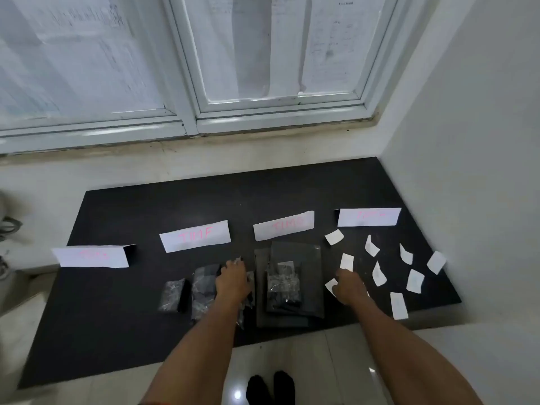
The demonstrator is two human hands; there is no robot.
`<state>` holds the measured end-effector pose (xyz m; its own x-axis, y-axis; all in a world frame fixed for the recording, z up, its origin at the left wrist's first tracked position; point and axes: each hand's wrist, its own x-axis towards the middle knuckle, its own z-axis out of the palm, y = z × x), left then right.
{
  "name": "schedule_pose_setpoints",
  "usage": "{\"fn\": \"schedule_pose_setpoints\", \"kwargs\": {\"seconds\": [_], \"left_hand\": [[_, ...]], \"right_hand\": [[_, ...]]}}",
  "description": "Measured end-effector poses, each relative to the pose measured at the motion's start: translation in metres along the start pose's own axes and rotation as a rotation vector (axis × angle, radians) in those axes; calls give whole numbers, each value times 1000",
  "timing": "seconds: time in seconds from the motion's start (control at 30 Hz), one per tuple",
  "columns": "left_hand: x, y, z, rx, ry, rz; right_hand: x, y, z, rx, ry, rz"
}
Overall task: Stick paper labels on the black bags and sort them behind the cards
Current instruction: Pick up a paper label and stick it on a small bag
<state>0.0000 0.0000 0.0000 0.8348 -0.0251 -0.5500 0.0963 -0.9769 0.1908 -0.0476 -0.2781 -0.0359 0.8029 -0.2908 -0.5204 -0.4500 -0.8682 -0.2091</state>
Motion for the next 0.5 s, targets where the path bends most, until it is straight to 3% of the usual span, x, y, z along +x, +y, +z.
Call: {"fn": "schedule_pose_setpoints", "kwargs": {"seconds": [0.23,0.5], "left_hand": [[4,-3,21,35,-57,-25],[6,-1,31,-95,-6,-24]], "right_hand": [[10,-2,14,-1,12,43],[13,-5,23,-68,98,75]]}}
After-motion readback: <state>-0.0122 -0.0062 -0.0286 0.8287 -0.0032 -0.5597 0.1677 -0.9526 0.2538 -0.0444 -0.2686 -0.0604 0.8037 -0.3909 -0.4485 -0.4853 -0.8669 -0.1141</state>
